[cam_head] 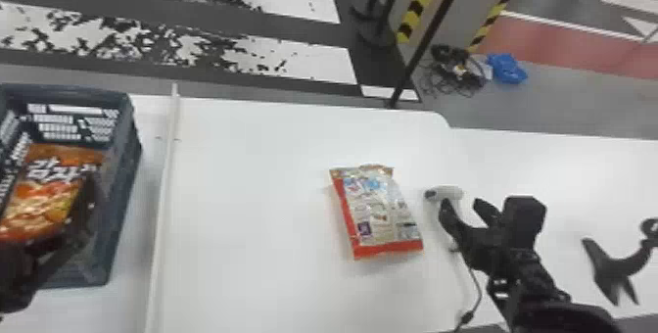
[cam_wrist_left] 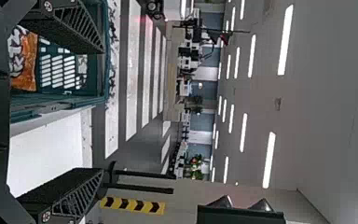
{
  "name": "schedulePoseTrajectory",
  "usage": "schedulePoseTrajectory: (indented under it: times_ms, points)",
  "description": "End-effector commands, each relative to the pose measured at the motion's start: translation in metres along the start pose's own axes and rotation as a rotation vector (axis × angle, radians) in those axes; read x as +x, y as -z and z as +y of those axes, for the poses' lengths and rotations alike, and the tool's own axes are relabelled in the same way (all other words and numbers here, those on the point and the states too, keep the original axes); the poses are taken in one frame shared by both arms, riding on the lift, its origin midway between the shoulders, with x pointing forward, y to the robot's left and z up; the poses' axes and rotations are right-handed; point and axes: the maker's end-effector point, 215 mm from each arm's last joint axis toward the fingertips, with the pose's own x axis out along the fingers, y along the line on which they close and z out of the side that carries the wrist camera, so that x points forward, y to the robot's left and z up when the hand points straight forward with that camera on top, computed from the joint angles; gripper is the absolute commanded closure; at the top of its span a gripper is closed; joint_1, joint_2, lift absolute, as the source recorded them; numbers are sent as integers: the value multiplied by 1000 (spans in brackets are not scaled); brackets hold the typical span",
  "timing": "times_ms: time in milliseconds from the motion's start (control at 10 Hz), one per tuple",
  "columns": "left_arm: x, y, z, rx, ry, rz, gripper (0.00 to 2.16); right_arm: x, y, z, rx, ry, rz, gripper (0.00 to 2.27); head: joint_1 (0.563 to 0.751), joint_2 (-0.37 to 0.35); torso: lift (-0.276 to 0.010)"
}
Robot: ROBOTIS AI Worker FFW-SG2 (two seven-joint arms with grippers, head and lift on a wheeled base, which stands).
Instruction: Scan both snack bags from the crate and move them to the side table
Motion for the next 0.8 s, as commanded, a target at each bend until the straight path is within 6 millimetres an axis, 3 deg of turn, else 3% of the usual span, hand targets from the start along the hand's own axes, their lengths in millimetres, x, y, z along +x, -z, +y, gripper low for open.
schedulePoseTrajectory:
  times_ms: [0,200,700]
  points:
    - [-1,3,-1,-3,-2,8,97,1,25,-26,-53,18,85,-2,695,-344,-75]
    - [-1,7,0,-5,-3,17,97,9,43,-42,-70,-8,153,12,695,-350,-75]
    - [2,20,2,-9,-7,36,97,38,49,-52,-12,-114,222,33,695,-350,-75]
